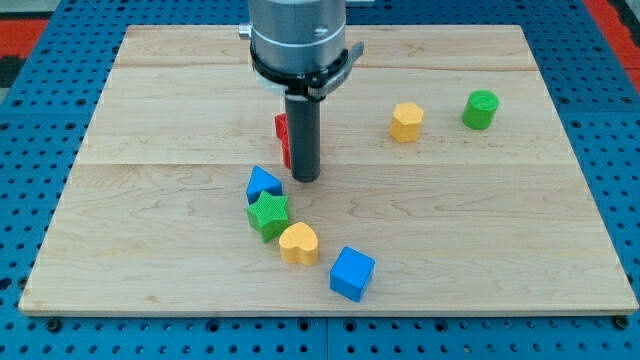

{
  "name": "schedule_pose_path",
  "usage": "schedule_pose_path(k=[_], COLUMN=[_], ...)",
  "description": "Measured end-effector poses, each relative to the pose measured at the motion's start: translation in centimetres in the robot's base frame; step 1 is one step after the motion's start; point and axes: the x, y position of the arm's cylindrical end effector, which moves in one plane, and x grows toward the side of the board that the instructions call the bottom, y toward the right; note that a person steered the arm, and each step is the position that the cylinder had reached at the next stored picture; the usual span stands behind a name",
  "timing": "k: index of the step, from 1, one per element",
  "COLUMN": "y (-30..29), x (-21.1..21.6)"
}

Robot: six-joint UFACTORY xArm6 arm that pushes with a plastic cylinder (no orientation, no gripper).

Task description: Push the blue blocks to the bottom of the red blocks

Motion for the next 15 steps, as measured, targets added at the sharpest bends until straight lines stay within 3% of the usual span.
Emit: schedule_pose_path(k=[3,4,5,7,8,9,12,15], y=[-0.6,0.2,6.9,17.5,15.5,8.2,-9.0,-11.1], x=[-10.9,-8.4,-2.8,14.0,16.7,15.7,7.0,7.4])
